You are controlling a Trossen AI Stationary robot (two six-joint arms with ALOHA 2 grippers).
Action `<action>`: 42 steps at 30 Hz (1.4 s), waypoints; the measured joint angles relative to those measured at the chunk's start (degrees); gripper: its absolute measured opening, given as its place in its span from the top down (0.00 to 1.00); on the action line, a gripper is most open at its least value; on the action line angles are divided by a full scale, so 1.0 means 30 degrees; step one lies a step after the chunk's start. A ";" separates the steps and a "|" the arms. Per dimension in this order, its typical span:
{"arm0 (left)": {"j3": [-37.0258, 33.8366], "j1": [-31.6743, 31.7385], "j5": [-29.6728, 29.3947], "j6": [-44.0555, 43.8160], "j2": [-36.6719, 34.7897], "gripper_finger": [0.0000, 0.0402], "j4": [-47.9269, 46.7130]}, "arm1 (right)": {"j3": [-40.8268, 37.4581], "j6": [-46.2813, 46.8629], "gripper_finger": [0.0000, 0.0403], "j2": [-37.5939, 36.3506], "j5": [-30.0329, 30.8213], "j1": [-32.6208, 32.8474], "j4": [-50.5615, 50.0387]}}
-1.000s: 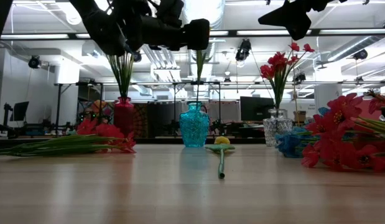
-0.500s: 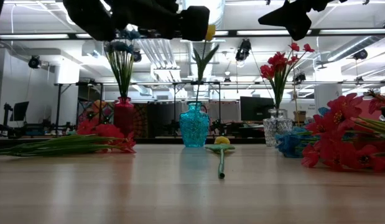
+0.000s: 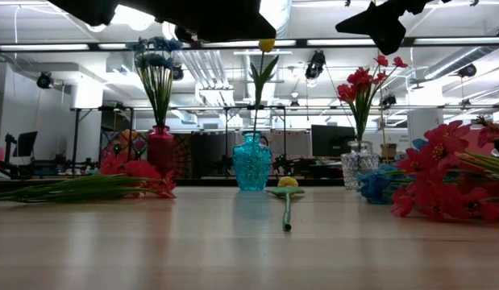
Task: Sort flowers into vase by color
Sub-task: Put the left red flower into the transparent vase
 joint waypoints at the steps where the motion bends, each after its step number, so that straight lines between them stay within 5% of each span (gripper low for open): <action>1: -0.0006 -0.0196 0.0126 -0.0586 -0.0044 0.54 -0.0594 | 0.0000 0.0185 0.40 0.0000 -0.0005 0.0000 -0.0017; 9: -0.0007 -0.1048 0.2981 -0.5208 -0.1538 0.54 -0.6347 | 0.0000 0.1657 0.40 0.0000 -0.0517 0.0083 -0.1001; 16: -0.0007 -0.1760 0.3420 -0.6913 -0.3104 0.54 -1.0353 | 0.0000 0.2695 0.40 0.0000 -0.0519 0.0211 -0.2254; 32: -0.0007 -0.1991 1.0054 -1.0820 -0.4089 0.54 -1.6381 | 0.0000 0.2837 0.40 0.0000 -0.0505 0.0211 -0.2594; 42: -0.0007 -0.2010 1.0702 -1.3045 -0.4111 0.54 -1.9073 | 0.0000 0.2837 0.40 0.0000 -0.0505 0.0211 -0.2606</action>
